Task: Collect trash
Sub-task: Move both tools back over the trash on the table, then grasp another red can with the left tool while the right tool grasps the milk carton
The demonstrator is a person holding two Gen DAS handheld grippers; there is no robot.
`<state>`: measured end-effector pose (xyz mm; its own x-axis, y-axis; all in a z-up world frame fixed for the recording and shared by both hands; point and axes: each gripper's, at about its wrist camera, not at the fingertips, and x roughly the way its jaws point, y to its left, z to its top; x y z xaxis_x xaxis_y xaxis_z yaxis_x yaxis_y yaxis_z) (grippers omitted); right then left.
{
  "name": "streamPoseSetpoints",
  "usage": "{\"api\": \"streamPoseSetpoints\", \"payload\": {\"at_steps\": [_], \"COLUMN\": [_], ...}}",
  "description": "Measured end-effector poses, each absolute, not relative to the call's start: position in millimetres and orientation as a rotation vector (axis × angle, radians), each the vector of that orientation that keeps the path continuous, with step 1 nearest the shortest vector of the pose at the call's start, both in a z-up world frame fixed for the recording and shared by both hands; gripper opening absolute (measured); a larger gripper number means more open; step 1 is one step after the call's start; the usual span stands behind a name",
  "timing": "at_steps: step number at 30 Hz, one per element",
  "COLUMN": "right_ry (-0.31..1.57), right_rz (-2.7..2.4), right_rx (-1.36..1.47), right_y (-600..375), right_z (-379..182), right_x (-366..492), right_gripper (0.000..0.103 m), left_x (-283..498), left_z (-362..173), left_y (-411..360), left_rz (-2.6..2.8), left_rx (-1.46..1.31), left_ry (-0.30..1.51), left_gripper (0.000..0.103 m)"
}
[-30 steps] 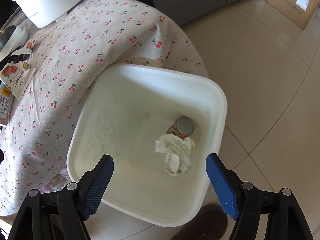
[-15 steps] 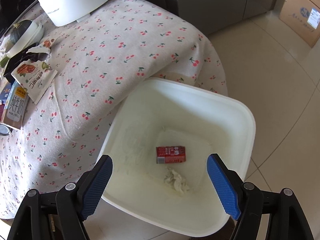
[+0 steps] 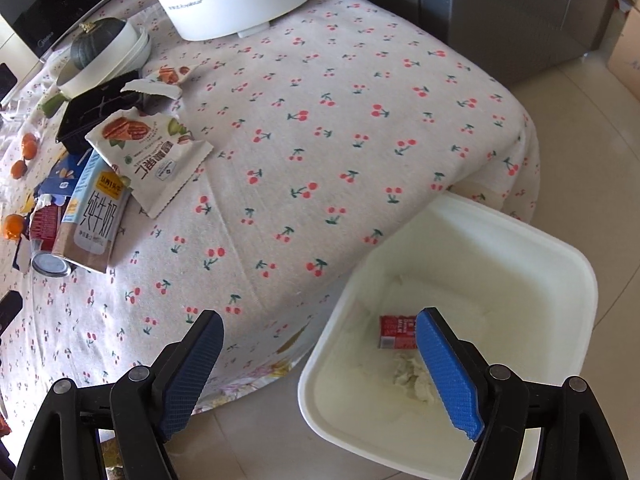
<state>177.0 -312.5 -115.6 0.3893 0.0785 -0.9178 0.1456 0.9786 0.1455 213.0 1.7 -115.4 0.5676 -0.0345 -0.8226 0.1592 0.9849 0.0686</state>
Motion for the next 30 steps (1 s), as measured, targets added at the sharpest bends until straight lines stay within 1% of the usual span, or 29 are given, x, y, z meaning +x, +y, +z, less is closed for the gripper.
{"api": "streamPoseSetpoints", "payload": {"at_steps": [4,6,9,11,12,14,16,17,22,30], "right_ry": [1.178,1.181,1.181,1.182,1.184,1.188,1.190,1.190,1.190,1.166], "right_rz": [-0.043,-0.040,-0.039,-0.038,-0.038,-0.036,-0.035,-0.035,-0.033,-0.007], "right_rx": [0.191,0.197,0.206,0.213,0.217,0.220,0.216,0.214,0.209,0.217], "right_y": [-304,-302,-300,-298,-297,-296,-293,-292,-287,-263], "right_z": [-118,-120,-120,-121,-122,-123,-124,-124,-124,-119], "right_x": [185,189,193,195,197,199,200,200,201,207], "right_gripper": [0.083,0.083,0.083,0.083,0.083,0.083,0.083,0.083,0.083,0.083], "left_x": [231,239,248,252,255,260,264,266,269,248], "left_z": [-127,-132,-137,-142,-145,-151,-157,-159,-161,-135], "left_y": [7,8,6,4,4,3,5,6,14,26], "left_rz": [-0.080,-0.081,-0.093,-0.109,-0.114,-0.125,-0.133,-0.138,-0.180,-0.216], "left_rx": [0.068,0.012,-0.040,-0.069,-0.082,-0.113,-0.146,-0.160,-0.211,-0.163], "left_ry": [1.012,1.033,1.042,1.050,1.056,1.068,1.082,1.086,1.090,1.091], "left_gripper": [0.103,0.101,0.092,0.082,0.080,0.067,0.060,0.059,0.058,0.057]}}
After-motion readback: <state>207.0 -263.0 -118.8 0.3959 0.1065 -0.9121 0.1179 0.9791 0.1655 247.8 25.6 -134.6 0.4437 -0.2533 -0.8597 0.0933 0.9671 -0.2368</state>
